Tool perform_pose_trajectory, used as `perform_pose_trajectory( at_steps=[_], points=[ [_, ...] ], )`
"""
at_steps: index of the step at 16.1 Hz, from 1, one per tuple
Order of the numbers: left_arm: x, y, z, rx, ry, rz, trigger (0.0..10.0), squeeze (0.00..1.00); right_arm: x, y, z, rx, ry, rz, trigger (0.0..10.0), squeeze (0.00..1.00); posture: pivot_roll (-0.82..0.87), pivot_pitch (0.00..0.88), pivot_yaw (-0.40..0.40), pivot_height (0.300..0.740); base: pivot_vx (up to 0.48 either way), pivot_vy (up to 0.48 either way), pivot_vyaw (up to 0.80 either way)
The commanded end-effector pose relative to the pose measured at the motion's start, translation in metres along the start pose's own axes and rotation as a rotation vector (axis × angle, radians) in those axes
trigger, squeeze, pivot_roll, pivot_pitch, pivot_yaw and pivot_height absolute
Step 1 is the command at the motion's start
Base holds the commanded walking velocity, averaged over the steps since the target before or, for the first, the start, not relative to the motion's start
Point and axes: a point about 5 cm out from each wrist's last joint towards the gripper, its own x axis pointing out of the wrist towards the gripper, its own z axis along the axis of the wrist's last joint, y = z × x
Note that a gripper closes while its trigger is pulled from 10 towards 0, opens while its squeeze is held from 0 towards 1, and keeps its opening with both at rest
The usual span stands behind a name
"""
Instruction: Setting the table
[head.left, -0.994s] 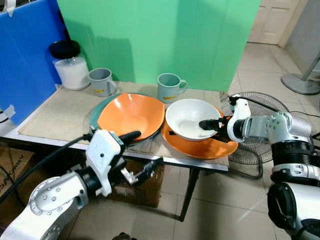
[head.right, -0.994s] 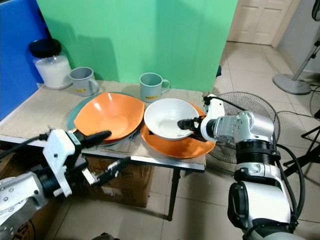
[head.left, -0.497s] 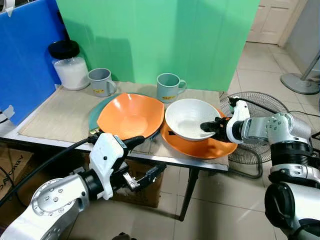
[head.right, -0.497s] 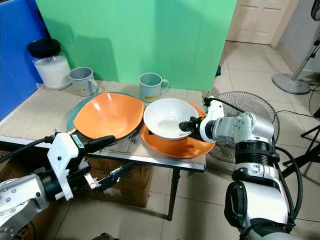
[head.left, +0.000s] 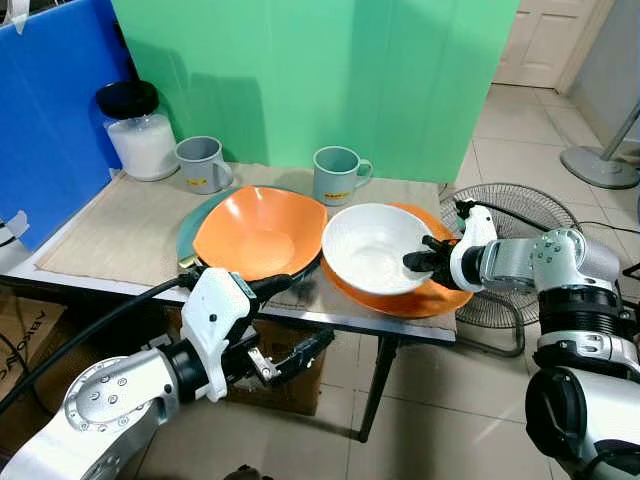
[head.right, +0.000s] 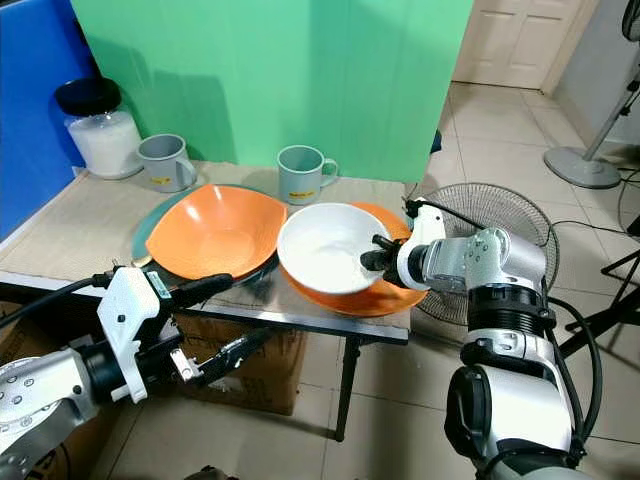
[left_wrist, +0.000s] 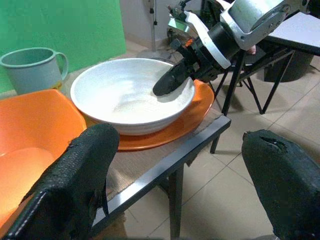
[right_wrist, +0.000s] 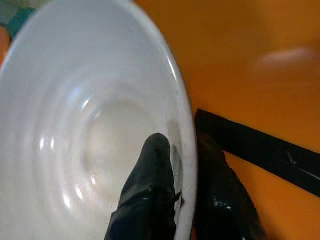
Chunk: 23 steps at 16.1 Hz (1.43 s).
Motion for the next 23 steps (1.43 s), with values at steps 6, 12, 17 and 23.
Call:
perform_pose_trajectory(
  at_steps=[6,12,17,23],
  points=[
    [0.003,0.001,0.005,0.033,-0.015,-0.004,10.0,0.79,-0.007,-0.001,0.002,0.043,-0.060,0.019,0.0,0.00,-0.06,0.000,0.015,0.740,0.000,0.000,0.00],
    [0.007,0.017,0.012,0.078,-0.106,0.262,10.0,0.72,-0.074,0.010,0.036,-0.073,-0.620,0.170,0.4,0.00,-0.07,0.000,0.028,0.740,0.000,0.000,0.00],
    [0.014,0.023,0.006,0.081,-0.111,0.543,10.0,0.24,-0.094,0.010,0.005,-0.213,-0.827,0.022,10.0,0.00,-0.09,0.000,0.032,0.740,0.000,0.000,-0.46],
    [0.022,0.039,0.002,0.164,-0.087,0.747,10.0,0.06,-0.098,0.003,0.011,-0.200,-0.983,-0.191,10.0,0.00,-0.10,0.000,0.031,0.740,0.000,0.000,-0.77]
  ],
)
